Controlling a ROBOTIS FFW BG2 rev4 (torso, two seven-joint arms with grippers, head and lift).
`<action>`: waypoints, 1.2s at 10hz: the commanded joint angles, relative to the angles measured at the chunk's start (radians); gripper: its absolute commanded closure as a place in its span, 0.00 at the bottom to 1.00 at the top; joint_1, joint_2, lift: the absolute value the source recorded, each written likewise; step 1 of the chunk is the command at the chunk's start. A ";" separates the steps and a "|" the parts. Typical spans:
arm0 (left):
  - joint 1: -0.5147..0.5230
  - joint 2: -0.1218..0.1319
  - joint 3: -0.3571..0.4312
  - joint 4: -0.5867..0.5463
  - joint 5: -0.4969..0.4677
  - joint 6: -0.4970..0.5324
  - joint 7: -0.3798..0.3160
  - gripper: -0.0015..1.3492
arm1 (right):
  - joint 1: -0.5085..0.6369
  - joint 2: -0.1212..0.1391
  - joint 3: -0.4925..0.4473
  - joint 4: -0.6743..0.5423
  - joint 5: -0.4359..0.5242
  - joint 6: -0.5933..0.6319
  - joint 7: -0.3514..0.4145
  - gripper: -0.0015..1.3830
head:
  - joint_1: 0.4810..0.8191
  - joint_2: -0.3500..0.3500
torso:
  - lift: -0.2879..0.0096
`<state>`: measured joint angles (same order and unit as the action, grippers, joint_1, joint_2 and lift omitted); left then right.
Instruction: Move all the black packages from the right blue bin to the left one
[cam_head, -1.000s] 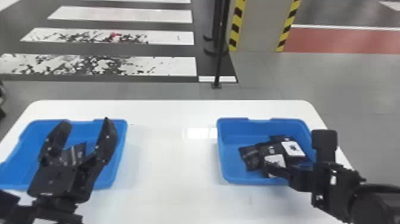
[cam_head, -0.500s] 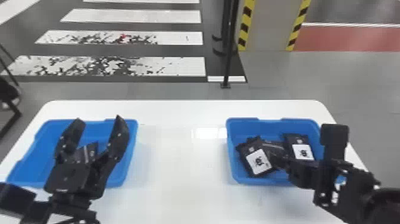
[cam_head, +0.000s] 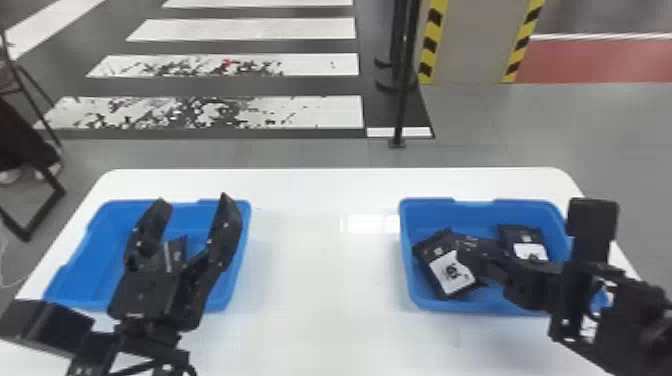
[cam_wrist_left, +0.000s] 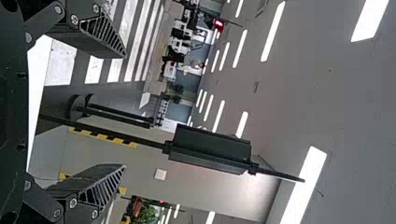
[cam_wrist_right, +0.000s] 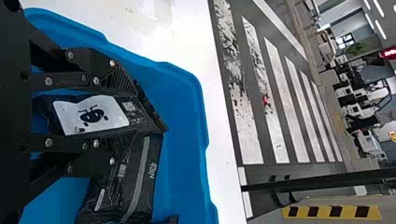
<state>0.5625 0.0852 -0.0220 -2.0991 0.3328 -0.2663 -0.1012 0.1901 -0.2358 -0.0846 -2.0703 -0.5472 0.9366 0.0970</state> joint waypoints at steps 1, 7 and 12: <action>-0.003 0.002 -0.006 0.004 0.004 0.004 0.000 0.16 | -0.021 -0.003 0.005 0.037 0.031 0.003 0.023 0.12 | 0.63 0.54 | 0.52; -0.003 0.002 -0.008 0.009 0.016 0.001 -0.005 0.16 | -0.099 -0.007 0.055 0.187 0.079 0.021 0.026 0.11 | 0.63 0.50 | 0.52; -0.003 0.002 -0.008 0.014 0.018 0.001 -0.005 0.16 | -0.116 -0.007 0.077 0.228 0.025 0.048 0.026 0.72 | 0.63 0.54 | 0.52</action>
<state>0.5595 0.0875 -0.0299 -2.0862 0.3506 -0.2651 -0.1059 0.0746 -0.2424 -0.0083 -1.8415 -0.5200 0.9785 0.1224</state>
